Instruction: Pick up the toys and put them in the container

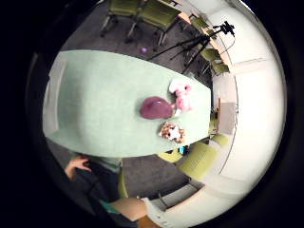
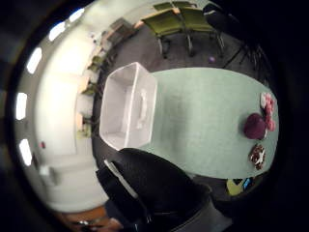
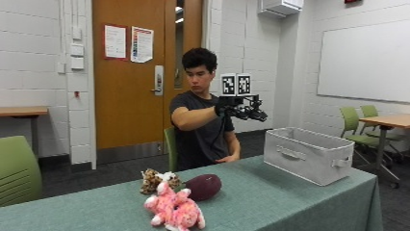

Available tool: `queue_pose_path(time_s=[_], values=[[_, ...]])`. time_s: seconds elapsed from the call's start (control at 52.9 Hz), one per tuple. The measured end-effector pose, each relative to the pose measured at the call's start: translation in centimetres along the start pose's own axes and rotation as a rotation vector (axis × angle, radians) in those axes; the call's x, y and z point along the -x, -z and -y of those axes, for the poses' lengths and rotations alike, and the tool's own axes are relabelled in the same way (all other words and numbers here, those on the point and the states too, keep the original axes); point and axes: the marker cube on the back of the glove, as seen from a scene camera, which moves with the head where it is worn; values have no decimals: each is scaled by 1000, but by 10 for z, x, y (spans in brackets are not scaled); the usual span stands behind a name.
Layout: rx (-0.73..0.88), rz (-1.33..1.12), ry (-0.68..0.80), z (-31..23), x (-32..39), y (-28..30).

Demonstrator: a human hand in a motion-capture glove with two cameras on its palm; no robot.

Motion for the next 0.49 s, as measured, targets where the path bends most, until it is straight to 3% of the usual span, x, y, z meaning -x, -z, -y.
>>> queue_pose_path(time_s=[0.491], values=[[42,39,-130,-7,-124,-79]])
